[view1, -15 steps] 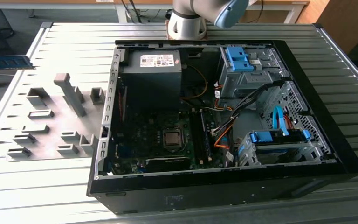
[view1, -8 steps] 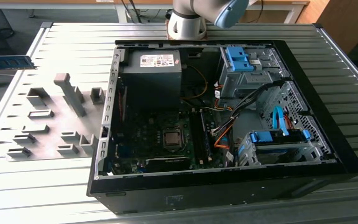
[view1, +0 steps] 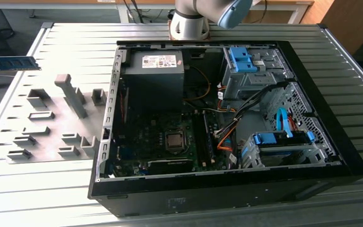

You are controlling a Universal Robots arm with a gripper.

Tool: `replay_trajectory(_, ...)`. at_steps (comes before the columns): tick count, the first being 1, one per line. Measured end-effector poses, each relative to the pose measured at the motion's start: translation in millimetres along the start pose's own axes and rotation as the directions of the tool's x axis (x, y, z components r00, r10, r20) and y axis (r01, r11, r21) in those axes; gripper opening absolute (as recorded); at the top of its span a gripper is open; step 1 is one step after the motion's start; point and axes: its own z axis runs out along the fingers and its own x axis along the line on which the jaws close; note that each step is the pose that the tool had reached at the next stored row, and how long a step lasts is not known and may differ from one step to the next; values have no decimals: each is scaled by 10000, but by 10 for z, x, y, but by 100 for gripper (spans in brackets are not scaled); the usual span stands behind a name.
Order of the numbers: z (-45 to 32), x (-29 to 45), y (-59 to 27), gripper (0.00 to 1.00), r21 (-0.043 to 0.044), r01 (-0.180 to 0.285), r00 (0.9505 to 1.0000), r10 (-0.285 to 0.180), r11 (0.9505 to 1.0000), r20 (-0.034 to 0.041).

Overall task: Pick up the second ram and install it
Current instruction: 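Pick up the second ram and move it above second insertion slot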

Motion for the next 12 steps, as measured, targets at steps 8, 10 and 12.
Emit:
replay_trajectory(8, 0, 0, -22, 14, 0, 0, 10000, 0, 10000, 0)
replay_trajectory(10, 0, 0, -27, 14, 0, 0, 10000, 0, 10000, 0)
replay_trajectory(12, -1, 0, -32, 14, 0, -1, 10000, 1, 10000, 0)
